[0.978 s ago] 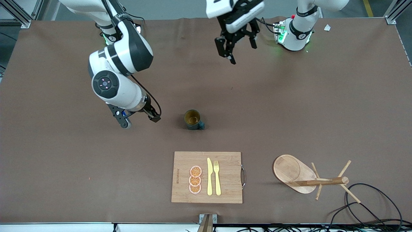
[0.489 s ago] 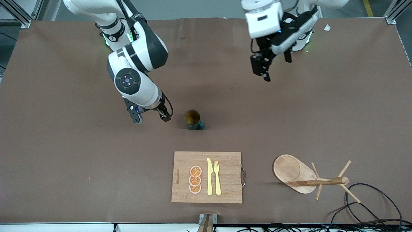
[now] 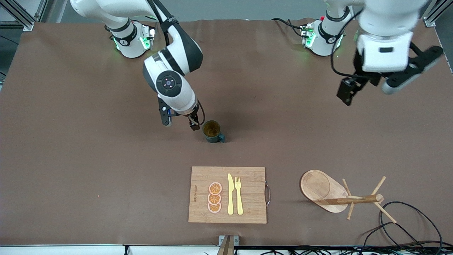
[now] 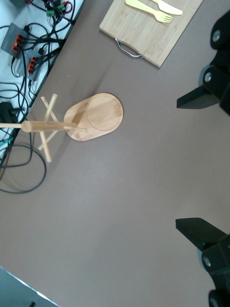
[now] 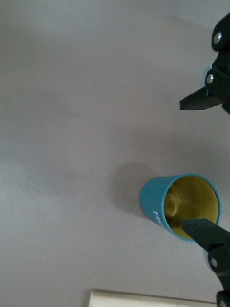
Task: Transfer cup from left to right arm and place
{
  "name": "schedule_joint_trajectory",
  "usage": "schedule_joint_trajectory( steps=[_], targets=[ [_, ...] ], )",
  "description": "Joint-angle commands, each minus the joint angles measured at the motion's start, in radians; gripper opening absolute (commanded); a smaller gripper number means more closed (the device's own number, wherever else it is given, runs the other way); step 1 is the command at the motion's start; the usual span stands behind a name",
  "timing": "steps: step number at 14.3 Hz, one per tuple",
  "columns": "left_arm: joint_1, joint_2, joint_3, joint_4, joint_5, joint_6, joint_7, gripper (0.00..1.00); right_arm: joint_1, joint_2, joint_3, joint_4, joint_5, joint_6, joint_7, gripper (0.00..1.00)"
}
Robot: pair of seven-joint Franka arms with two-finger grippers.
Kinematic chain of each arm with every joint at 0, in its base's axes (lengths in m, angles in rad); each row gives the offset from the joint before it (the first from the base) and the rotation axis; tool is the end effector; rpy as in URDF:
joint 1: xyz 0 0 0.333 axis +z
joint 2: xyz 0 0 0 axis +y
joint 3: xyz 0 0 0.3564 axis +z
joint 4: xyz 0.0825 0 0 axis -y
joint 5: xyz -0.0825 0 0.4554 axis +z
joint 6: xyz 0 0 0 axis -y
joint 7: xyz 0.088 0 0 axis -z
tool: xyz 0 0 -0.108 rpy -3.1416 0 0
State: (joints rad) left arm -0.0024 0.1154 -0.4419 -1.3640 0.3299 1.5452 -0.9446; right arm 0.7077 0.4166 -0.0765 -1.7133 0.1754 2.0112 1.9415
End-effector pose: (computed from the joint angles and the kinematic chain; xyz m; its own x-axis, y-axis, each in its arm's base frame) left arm 0.6192 -0.2327 0.7102 0.8398 0.4719 0.2685 0.5112 -0.8538 -0.0984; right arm 0.5758 0.4399 0.3375 0.1746 -0.9824 -0.0659 -0.9708 -0.1829 0.1549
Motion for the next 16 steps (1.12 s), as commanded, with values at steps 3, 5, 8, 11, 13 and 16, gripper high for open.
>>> schedule_joint_trajectory(
  steps=[3, 5, 8, 11, 13, 16],
  targets=[
    [0.102, 0.026, -0.008, 0.017, -0.161, 0.039, 0.134, 1.00, 0.065, 0.051, -0.009, -0.012, 0.015, 0.087, 0.169, 1.00],
    [0.104, 0.038, -0.008, 0.016, -0.170, 0.039, 0.194, 1.00, 0.099, 0.088, -0.009, -0.012, 0.015, 0.129, 0.204, 1.00],
    [0.096, 0.040, -0.009, 0.014, -0.170, 0.036, 0.253, 1.00, 0.111, 0.116, -0.009, -0.009, 0.015, 0.162, 0.228, 1.00],
    [0.107, 0.030, -0.008, 0.014, -0.172, -0.011, 0.274, 1.00, 0.113, 0.129, -0.009, -0.008, 0.015, 0.181, 0.238, 1.00],
    [0.107, 0.030, -0.008, 0.014, -0.175, -0.043, 0.288, 1.00, 0.113, 0.139, -0.009, -0.008, 0.015, 0.211, 0.273, 1.00],
    [0.084, 0.024, 0.020, 0.016, -0.192, -0.040, 0.349, 1.00, 0.125, 0.159, -0.009, -0.003, 0.016, 0.230, 0.277, 1.00]
  ],
)
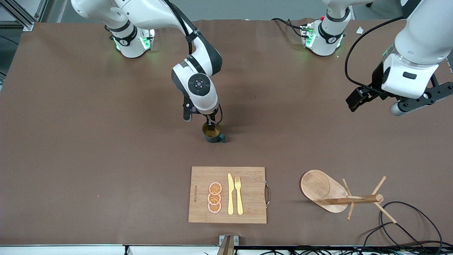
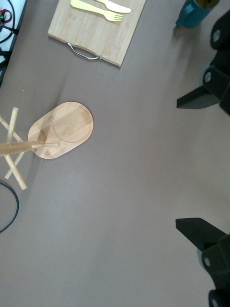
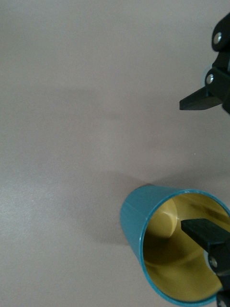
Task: Transfer cup from left to right arm and place
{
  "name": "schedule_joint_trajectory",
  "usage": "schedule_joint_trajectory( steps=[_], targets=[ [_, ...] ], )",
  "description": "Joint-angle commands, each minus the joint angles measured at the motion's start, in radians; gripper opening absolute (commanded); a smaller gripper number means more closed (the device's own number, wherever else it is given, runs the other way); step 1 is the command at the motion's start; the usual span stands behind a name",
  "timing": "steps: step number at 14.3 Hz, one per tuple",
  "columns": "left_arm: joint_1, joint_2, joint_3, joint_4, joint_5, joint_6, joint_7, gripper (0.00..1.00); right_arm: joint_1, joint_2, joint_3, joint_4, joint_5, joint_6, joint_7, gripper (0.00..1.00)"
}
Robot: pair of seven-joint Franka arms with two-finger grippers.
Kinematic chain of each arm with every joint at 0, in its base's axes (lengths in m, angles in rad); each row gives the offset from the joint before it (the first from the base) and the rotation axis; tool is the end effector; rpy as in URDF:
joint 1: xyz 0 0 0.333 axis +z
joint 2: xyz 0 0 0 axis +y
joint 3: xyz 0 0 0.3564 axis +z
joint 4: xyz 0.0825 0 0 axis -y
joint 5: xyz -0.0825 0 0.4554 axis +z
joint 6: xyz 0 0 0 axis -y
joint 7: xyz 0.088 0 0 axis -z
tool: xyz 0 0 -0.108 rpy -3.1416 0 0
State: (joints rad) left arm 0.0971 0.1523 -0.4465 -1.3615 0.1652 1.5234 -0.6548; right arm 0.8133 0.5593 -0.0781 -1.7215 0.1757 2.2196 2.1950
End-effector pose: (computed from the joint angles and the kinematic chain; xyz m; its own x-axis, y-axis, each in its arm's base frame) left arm 0.6440 -0.1873 0.6834 0.9468 0.3117 0.0797 0.3169 -0.9463 -0.0637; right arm 0.5414 0.5043 0.2451 0.0093 -0.9992 -0.0380 -0.9945 -0.0132 0.1043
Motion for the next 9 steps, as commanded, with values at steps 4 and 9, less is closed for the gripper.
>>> schedule_joint_trajectory(
  steps=[4, 9],
  targets=[
    [-0.014, -0.066, 0.138, -0.004, -0.137, -0.012, 0.200, 1.00, 0.021, 0.028, -0.008, 0.010, 0.015, 0.034, 0.025, 0.71],
    [-0.046, -0.111, 0.273, -0.041, -0.144, -0.017, 0.476, 1.00, 0.020, 0.030, -0.008, 0.019, 0.016, 0.032, 0.025, 0.00]
  ],
)
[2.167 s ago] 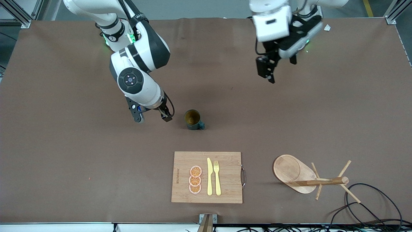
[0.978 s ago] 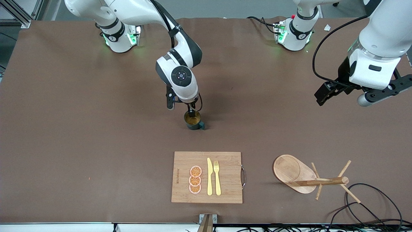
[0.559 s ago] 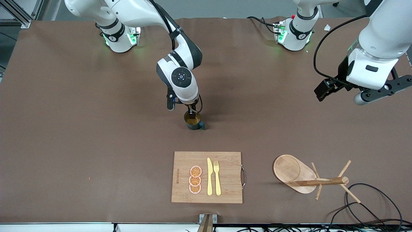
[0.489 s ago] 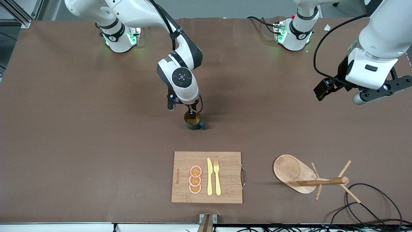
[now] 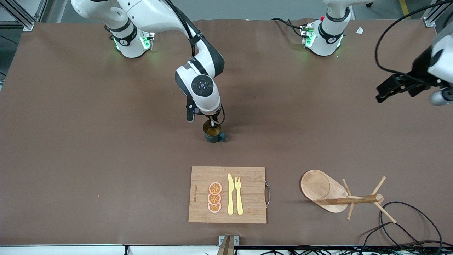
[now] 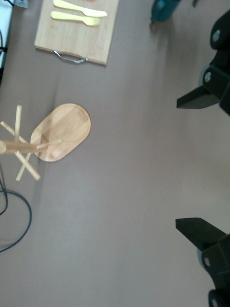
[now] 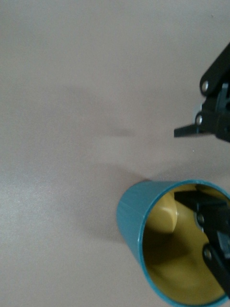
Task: Transfer cup from left to right arm and place
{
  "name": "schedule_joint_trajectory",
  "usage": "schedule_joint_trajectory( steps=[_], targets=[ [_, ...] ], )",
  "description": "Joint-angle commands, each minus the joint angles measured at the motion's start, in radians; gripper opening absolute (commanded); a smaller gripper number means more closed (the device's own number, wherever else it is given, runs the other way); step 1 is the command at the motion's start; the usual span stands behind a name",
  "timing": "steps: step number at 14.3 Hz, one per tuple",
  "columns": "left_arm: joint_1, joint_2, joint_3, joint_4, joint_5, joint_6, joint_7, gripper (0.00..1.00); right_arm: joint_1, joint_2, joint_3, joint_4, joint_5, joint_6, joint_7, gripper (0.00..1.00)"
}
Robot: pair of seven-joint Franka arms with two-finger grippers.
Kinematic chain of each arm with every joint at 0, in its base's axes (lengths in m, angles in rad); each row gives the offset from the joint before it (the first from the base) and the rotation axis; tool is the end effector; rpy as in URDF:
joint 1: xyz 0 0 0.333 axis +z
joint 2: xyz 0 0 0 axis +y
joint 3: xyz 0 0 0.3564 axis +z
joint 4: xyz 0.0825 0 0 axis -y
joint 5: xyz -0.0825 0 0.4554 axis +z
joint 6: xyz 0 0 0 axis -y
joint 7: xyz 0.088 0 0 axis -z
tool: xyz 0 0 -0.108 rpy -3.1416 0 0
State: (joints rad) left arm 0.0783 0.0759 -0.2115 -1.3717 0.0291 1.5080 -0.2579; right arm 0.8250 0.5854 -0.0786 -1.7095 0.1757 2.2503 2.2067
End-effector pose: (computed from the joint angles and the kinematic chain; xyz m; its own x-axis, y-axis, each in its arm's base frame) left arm 0.6404 -0.0759 0.7185 0.9898 0.1280 0.0633 0.1281 -0.9918 0.0033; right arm 0.5398 0.5135 0.2340 0.0073 -0.9990 -0.0439 -0.9960 -0.0112 0.0891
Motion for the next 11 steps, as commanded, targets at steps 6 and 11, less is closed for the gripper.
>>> schedule_joint_trajectory(
  steps=[6, 11],
  targets=[
    [-0.029, -0.051, 0.067, -0.043, -0.005, -0.003, 0.215, 1.00, -0.003, -0.001, -0.007, 0.007, 0.013, -0.006, -0.030, 0.00],
    [-0.031, -0.094, 0.081, -0.104, -0.006, -0.005, 0.269, 1.00, -0.039, -0.053, -0.007, -0.002, 0.015, -0.067, -0.247, 0.00]
  ],
)
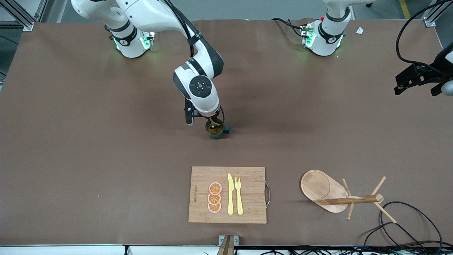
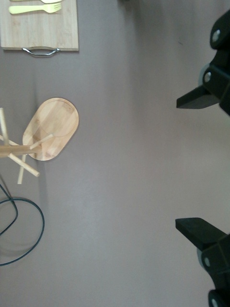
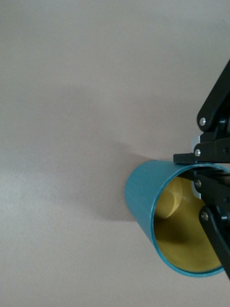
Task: Transfer cup from left to right arm and place
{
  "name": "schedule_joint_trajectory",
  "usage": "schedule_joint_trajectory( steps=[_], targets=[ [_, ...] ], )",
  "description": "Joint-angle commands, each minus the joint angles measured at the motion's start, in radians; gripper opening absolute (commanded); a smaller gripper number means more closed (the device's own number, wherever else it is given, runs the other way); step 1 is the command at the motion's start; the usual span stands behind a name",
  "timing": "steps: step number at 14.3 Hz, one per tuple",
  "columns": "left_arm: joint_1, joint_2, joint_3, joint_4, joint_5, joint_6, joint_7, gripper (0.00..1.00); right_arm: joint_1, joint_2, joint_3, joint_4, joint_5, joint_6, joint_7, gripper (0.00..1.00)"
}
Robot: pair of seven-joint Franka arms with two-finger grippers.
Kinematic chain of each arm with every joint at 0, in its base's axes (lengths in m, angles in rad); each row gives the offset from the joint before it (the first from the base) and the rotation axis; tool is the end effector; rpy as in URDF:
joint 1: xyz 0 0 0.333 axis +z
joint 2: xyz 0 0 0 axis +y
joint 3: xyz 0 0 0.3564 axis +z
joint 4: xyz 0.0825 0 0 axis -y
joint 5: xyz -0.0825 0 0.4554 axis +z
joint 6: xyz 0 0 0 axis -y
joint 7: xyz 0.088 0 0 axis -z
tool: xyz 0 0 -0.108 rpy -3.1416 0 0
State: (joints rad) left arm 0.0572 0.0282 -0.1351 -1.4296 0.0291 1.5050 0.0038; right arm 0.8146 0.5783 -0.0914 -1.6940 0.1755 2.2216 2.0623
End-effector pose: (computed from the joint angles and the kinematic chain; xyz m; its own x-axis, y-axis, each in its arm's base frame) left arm 0.6271 -0.0441 0.7167 0.9957 -0.0794 0.0474 -0.0782 -0.9966 -0.0253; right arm 0.5524 0.5042 0.2448 0.1329 -0.9898 -0.0505 -0.9870 -0.1368 0.0843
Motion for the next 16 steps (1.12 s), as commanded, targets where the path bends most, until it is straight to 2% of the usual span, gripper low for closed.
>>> schedule_joint_trajectory(
  steps=[1, 8, 13, 16],
  targets=[
    [-0.007, -0.039, 0.000, -0.039, -0.009, -0.003, 0.011, 1.00, -0.040, -0.063, 0.005, -0.029, 0.015, -0.065, -0.190, 0.00],
    [0.003, -0.031, 0.002, -0.040, -0.011, 0.000, 0.022, 1.00, -0.150, -0.280, 0.002, -0.220, 0.013, -0.089, -0.715, 0.00],
    [-0.002, -0.031, -0.004, -0.037, -0.005, 0.000, 0.022, 1.00, -0.282, -0.414, 0.002, -0.346, 0.012, -0.092, -1.233, 0.00],
    [-0.005, -0.031, -0.006, -0.035, -0.006, 0.000, 0.022, 1.00, -0.366, -0.451, 0.001, -0.374, 0.012, -0.137, -1.549, 0.00]
  ],
)
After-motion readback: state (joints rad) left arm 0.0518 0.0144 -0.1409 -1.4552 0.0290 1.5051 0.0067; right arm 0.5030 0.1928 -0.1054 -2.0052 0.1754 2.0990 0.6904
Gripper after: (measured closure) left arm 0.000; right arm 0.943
